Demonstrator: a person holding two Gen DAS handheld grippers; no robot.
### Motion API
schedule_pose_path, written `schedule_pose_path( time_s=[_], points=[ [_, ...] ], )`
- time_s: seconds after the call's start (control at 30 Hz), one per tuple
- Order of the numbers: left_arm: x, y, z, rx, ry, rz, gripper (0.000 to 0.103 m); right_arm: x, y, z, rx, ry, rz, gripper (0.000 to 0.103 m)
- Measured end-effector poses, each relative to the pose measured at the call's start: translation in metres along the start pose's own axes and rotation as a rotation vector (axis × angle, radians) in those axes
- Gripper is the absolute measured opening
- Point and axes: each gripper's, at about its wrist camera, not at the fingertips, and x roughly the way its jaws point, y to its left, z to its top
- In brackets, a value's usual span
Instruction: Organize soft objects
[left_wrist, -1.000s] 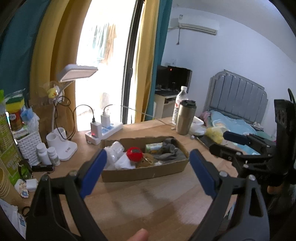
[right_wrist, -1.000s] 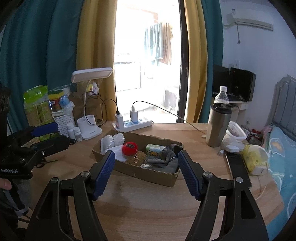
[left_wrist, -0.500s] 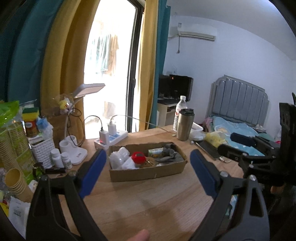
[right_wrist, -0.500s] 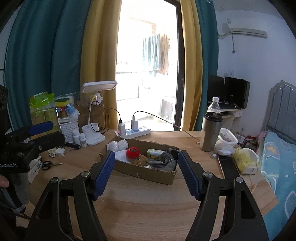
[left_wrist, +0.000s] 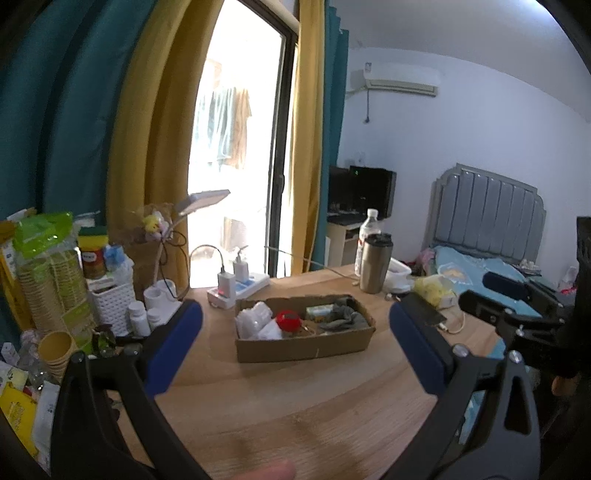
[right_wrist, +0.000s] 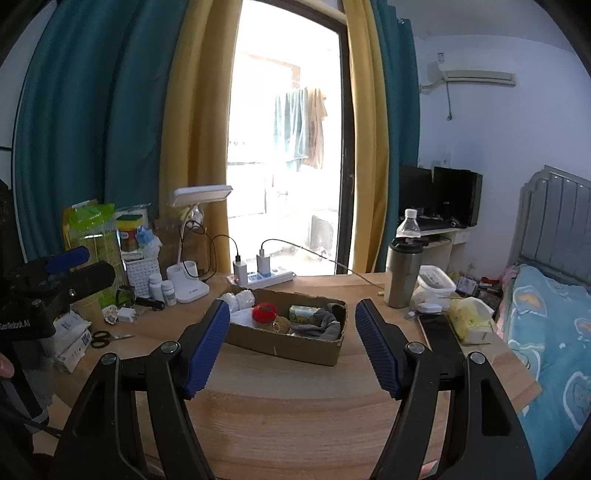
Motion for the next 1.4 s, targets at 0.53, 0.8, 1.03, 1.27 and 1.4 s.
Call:
schedule_pose_path(
  time_s=[0.53,0.8,1.03,1.27,1.4],
  points=[
    [-0.022,-0.017,0.007,0.012,-0.032,-0.029,0.102,-0.028,0.000,0.007,-0.006,-0.052,-0.025,0.074],
    [-0.026,-0.023,0.007,0.035,-0.043,-0.029,0.102,-0.028,-0.001,0.008,-0.001,-0.061,-0.032,0.075],
    [-0.026,-0.025,0.006,0.034,-0.039,-0.032,0.102,-0.027,-0.001,0.007,-0.001,-0.057,-0.027,0.075],
    [-0.024,-0.026,0.002,0.032,-0.027,-0.032,0.102,-0.026,0.000,0.004,-0.002,-0.051,-0.023,0.075],
    [-0.024,-0.027,0.002,0.031,-0.027,-0.033,0.102,-0.026,0.001,0.003,-0.002,-0.049,-0.021,0.075]
  ],
)
